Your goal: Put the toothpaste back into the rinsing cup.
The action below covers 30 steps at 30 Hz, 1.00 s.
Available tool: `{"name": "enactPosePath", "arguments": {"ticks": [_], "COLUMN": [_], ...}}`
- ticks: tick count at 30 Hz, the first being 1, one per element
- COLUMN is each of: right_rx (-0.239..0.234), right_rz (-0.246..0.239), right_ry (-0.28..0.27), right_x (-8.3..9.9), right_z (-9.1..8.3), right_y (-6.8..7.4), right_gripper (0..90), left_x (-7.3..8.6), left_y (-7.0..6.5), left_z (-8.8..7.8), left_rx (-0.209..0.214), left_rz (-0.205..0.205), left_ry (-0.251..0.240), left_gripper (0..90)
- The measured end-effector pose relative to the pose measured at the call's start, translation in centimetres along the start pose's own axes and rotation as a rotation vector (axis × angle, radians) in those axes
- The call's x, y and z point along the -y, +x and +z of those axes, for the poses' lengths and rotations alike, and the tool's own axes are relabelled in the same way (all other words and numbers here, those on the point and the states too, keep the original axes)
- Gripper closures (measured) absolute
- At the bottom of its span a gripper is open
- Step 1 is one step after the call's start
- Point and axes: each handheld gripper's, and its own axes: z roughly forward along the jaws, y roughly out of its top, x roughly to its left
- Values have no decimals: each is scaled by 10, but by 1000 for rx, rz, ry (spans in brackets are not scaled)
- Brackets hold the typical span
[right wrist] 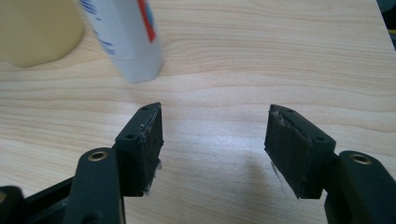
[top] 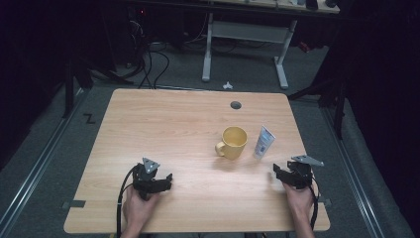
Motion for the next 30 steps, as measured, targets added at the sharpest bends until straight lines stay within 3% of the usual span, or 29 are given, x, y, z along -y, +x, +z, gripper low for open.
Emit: {"name": "enactPosePath", "arguments": {"ticks": [6, 14, 30], "right_rx": [-12, -70, -83], "right_rz": [-42, -9, 14], "right_ry": [-13, -38, -88], "right_x": [5, 6, 7], "right_z": [-6, -15, -16], "right_y": [11, 19, 40], "right_gripper": [389, 396, 384], "left_x": [0, 0, 0], "left_y": [0, 0, -1], "left_z": [0, 0, 0], "left_rx": [1, 5, 13], "left_rz": [1, 6, 14], "left_ry": [0, 0, -1], "left_gripper": [152, 152, 153]}}
